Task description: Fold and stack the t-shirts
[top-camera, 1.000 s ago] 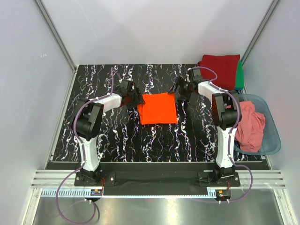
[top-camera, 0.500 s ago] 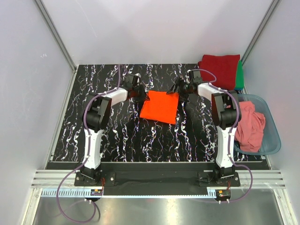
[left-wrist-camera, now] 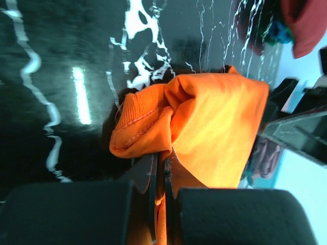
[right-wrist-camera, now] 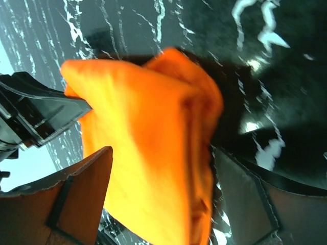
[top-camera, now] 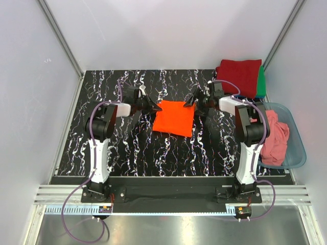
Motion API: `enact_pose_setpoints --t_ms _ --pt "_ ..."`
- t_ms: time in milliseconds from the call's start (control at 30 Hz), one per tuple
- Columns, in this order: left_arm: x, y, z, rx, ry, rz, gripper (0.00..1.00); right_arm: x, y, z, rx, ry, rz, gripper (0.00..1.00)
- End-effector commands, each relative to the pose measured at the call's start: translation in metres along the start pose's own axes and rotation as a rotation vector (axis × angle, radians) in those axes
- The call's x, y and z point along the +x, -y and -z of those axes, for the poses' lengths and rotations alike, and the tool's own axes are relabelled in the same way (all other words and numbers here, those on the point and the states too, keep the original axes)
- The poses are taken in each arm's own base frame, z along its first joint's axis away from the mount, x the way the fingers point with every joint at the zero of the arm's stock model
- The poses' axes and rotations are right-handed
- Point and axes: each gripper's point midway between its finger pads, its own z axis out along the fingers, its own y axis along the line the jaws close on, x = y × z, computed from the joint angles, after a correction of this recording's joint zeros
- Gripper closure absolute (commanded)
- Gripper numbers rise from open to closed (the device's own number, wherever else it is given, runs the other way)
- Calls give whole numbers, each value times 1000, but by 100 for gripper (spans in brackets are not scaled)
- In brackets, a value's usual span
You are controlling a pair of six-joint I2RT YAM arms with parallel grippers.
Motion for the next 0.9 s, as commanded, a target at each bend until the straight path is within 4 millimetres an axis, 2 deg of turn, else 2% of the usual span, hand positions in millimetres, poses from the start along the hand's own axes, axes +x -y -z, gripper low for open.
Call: enact_pose_setpoints --t_ms 0,167,300,367,433,467,533,567,667,700,800,833,867 --pt "-8 17 8 60 24 -11 100 -4 17 13 70 56 4 12" --pt "-10 15 7 41 29 -10 99 1 20 1 36 22 -5 16" --pt "-7 10 5 26 18 1 97 -4 10 -10 -24 0 8 20" --pt "-8 11 4 29 15 -1 95 -2 4 -19 -81 -34 8 28" --pt "-7 13 4 42 8 -5 80 -4 -2 -23 -129 -44 18 34" --pt "-8 14 5 47 7 -8 69 0 -1 -25 -141 -64 8 44" --pt "-9 19 6 66 10 -26 42 -8 -19 -25 -237 -43 56 52" --pt "-10 23 8 69 18 -36 37 -4 -23 -26 -278 -63 59 62" --pt "-16 27 14 51 42 -77 29 -12 -37 -27 -351 -62 95 84" --pt "-16 24 16 33 41 -74 27 -13 -39 -27 -356 -61 100 100" --pt "-21 22 23 26 64 -84 25 -24 -42 -20 -332 -39 118 100" --pt "-23 22 26 34 70 -76 25 -31 -42 -16 -317 -22 144 100" --pt "-25 19 32 33 82 -66 24 -44 -51 -8 -306 13 168 100"
